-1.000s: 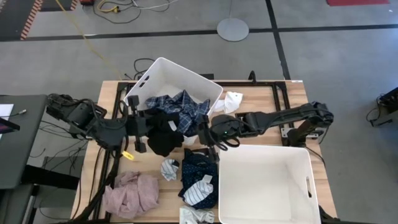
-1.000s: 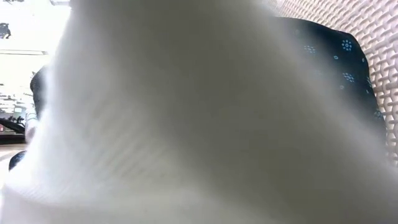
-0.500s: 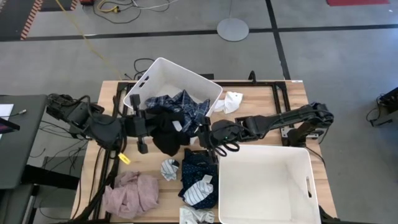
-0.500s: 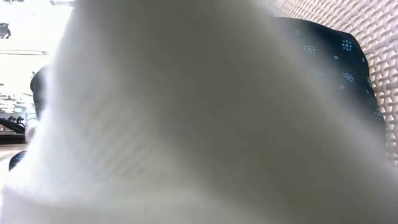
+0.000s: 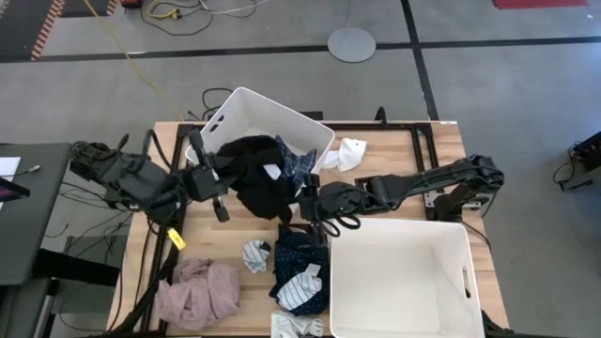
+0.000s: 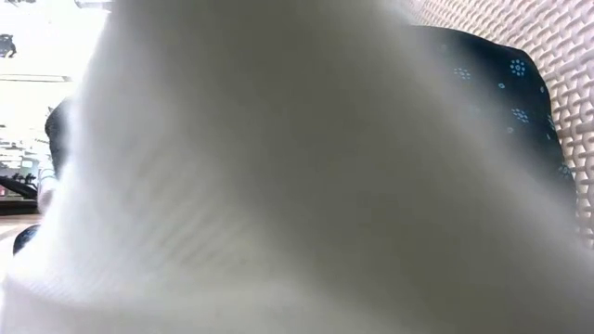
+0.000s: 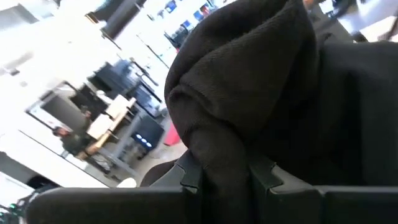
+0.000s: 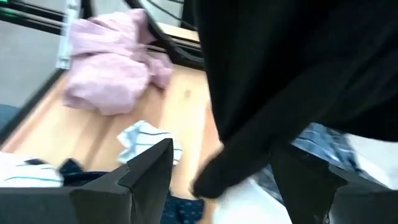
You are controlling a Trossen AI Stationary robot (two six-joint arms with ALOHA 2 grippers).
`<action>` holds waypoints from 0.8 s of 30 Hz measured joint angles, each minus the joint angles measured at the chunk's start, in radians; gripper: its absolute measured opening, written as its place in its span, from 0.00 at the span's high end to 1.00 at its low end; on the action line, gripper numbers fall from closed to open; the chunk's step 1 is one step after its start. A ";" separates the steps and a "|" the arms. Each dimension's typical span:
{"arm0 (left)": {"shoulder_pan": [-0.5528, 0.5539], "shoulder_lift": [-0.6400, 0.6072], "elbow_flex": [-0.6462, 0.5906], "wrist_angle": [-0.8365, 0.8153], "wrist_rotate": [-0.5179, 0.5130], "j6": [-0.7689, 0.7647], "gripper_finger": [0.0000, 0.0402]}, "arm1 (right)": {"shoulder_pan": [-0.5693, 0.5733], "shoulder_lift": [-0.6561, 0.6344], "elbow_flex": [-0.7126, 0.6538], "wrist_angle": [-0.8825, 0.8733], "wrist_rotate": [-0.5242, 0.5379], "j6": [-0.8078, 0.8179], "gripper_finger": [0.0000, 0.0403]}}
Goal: Sort clothes
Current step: Put the black shirt into the top white laundry bin
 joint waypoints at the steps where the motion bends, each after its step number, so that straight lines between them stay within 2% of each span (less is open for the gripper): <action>1: 0.000 0.000 0.000 0.026 -0.005 0.023 0.89 | 0.003 0.000 0.000 -0.001 0.027 -0.001 0.30; 7: 0.000 -0.001 0.000 0.085 -0.014 0.090 0.89 | 0.013 -0.008 0.000 0.002 0.176 -0.010 0.30; 10: 0.000 0.000 0.000 0.111 -0.051 0.133 0.89 | 0.013 -0.026 0.000 0.014 0.219 -0.014 0.30; 14: 0.000 0.000 0.000 0.197 -0.072 0.206 0.89 | 0.012 -0.044 0.000 0.067 0.217 -0.047 0.30; 17: 0.000 -0.001 0.000 0.278 -0.068 0.273 0.89 | 0.006 -0.054 0.000 0.121 0.150 -0.071 0.30; 20: 0.000 -0.001 0.000 0.334 -0.046 0.316 0.89 | -0.011 -0.056 0.000 0.182 0.057 -0.073 0.30; 24: 0.000 0.001 0.000 0.365 0.011 0.317 0.89 | -0.051 -0.055 0.000 0.227 0.051 -0.065 0.30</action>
